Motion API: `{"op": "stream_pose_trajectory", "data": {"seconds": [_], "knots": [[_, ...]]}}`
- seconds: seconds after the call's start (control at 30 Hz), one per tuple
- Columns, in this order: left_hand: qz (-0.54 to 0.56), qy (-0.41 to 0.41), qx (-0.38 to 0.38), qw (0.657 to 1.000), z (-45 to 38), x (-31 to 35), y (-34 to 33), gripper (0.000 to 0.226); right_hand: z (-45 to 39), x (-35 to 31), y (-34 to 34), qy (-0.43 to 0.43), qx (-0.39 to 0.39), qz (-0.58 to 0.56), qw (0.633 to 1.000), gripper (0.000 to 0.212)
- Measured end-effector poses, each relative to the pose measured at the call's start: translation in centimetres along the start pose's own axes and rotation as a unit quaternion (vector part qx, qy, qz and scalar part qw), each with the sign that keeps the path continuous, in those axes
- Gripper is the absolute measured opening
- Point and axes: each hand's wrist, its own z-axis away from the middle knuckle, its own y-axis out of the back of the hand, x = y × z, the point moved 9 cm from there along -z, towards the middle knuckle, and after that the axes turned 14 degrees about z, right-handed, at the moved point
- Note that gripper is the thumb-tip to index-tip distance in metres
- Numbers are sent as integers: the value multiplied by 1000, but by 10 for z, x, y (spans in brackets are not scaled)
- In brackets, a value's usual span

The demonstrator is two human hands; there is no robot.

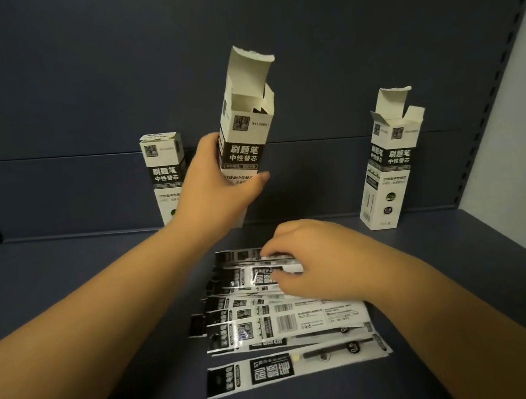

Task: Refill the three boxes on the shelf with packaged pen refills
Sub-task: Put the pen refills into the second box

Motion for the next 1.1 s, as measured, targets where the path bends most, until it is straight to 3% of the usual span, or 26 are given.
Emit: {"op": "stream_pose_trajectory", "data": {"seconds": [0.2, 0.37, 0.7, 1.1], "knots": [[27, 1, -21, 999, 32, 4, 27, 59, 0, 0, 2, 3, -2, 23, 1000, 36], [48, 0, -44, 998, 48, -12, 28, 61, 2, 4, -4, 11, -45, 27, 999, 55], [48, -18, -79, 996, 52, -13, 25, 61, 3, 7, -4, 12, -41, 49, 998, 43], [56, -9, -51, 997, 47, -16, 39, 52, 3, 5, -2, -5, -20, 64, 998, 29]]}}
